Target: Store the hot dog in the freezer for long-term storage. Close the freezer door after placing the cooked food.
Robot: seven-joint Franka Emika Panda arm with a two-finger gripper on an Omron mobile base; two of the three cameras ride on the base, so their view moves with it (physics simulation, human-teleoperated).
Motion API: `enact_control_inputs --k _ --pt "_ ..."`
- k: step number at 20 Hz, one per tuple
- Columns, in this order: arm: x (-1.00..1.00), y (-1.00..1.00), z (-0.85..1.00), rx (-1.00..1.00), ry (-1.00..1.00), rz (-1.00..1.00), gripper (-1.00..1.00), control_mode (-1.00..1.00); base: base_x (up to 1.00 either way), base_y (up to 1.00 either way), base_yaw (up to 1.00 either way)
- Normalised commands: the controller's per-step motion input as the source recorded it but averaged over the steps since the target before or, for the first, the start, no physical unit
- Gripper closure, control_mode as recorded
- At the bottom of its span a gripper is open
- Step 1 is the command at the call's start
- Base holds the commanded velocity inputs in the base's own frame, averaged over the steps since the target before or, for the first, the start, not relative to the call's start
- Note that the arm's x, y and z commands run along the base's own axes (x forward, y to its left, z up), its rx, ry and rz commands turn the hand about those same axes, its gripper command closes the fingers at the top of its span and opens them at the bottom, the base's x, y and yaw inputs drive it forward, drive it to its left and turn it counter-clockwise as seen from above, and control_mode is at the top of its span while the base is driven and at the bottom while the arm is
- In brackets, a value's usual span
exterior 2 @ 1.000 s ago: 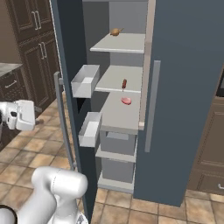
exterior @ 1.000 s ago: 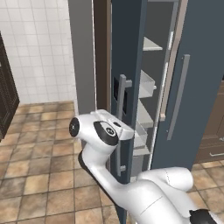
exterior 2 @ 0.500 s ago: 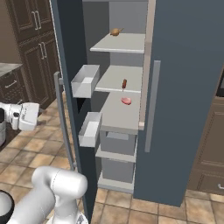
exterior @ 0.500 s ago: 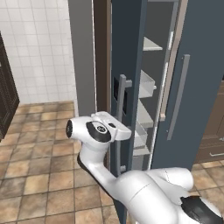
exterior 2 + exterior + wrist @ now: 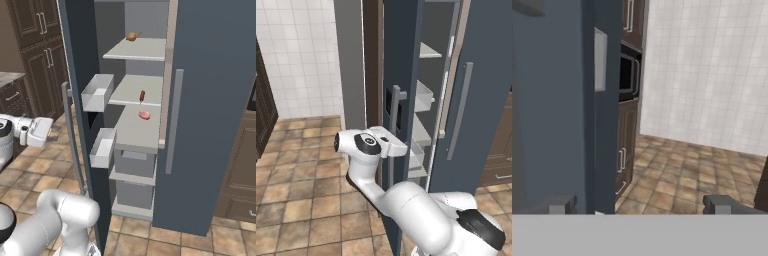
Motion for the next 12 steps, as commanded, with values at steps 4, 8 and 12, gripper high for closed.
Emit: enact_control_inputs --k 4,8,12 --pt "0.05 -0.08 0.0 0.0 0.04 0.0 -1.0 -1.0 0.0 0.0 0.0" --pt "0.03 -0.09 0.0 0.0 0.05 0.0 -1.0 -1.0 0.0 0.0 0.0" --pt "0.17 -0.11 0.0 0.0 0.1 0.0 -1.0 -1.0 0.0 0.0 0.0"
